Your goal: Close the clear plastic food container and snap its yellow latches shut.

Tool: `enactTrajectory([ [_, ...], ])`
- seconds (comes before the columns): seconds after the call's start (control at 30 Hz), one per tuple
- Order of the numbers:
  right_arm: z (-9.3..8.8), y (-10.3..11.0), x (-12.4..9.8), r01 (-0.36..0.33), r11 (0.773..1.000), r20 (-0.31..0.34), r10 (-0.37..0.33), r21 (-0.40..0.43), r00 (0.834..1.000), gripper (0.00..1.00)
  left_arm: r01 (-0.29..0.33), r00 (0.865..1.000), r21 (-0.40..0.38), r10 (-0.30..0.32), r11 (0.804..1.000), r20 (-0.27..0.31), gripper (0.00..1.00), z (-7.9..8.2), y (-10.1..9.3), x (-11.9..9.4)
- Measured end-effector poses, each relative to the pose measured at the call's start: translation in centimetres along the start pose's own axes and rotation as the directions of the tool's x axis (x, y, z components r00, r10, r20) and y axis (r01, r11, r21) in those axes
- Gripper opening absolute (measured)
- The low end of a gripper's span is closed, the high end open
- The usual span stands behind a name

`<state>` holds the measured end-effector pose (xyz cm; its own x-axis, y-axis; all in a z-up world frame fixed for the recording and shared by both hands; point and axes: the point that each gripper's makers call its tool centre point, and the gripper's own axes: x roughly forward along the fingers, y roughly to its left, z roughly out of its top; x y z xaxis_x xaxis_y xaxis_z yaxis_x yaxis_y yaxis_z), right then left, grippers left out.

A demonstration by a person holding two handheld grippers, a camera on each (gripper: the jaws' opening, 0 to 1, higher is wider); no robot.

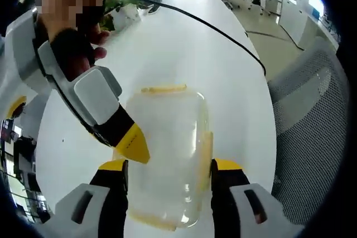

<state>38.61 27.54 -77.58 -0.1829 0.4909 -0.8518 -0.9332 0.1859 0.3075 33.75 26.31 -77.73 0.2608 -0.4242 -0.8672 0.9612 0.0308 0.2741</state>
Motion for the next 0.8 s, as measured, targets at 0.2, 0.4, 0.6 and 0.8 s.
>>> enactTrajectory([
  [0.2,-0.08,-0.01,0.08,0.002,1.000,-0.018,-0.002,-0.008,1.000,0.35,0.008,1.000,0.012,-0.008,1.000,-0.002,0.59,0.01,-0.01,0.06],
  [0.4,-0.10,0.07,0.11,-0.002,1.000,-0.017,0.002,-0.006,1.000,0.35,0.005,1.000,0.008,-0.005,1.000,-0.007,0.58,-0.04,0.02,0.09],
  [0.6,-0.15,0.03,0.18,-0.010,1.000,-0.028,0.009,-0.003,1.000,0.33,0.007,1.000,0.006,-0.007,1.000,-0.013,0.58,0.00,0.04,0.08],
  [0.8,-0.09,0.09,0.28,-0.022,1.000,-0.063,0.023,0.012,0.998,0.32,-0.001,1.000,0.004,0.001,1.000,-0.021,0.57,-0.06,0.08,0.14],
])
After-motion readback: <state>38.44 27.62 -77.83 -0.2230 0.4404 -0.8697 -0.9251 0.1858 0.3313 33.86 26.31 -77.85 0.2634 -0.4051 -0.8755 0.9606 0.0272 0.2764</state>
